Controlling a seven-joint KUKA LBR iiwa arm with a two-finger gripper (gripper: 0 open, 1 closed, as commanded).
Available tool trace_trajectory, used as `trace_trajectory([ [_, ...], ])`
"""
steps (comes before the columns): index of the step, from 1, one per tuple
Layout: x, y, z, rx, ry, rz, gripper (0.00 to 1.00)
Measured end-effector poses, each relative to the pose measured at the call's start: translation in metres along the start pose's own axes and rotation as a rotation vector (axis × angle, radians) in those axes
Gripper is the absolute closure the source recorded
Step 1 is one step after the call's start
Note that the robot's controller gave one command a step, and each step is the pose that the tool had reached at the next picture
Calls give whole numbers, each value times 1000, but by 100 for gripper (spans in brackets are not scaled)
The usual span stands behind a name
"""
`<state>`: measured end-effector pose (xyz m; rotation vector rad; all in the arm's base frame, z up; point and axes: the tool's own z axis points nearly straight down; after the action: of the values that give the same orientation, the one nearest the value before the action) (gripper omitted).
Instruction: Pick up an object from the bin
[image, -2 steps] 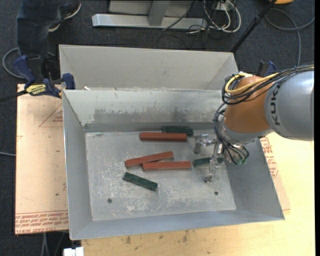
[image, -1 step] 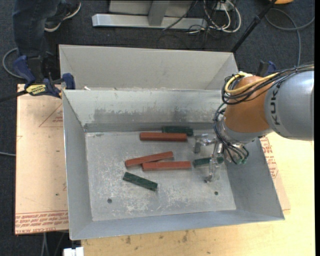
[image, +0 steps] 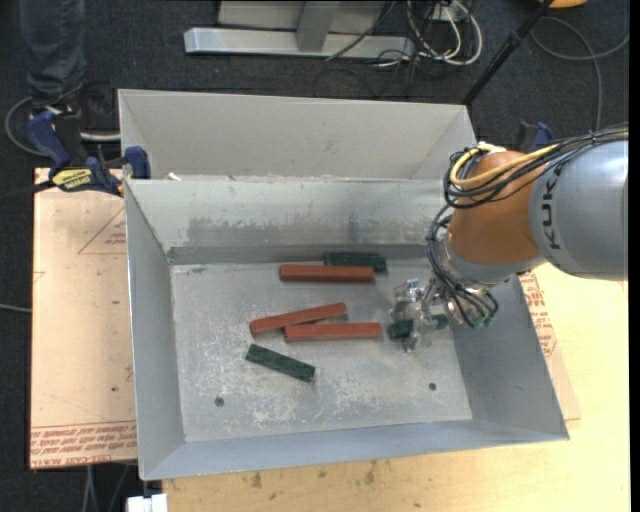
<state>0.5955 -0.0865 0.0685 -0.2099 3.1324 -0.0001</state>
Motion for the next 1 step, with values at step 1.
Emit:
trace_trajectory([
  [1, -2, 0, -42, 1, -5, -1, 100],
])
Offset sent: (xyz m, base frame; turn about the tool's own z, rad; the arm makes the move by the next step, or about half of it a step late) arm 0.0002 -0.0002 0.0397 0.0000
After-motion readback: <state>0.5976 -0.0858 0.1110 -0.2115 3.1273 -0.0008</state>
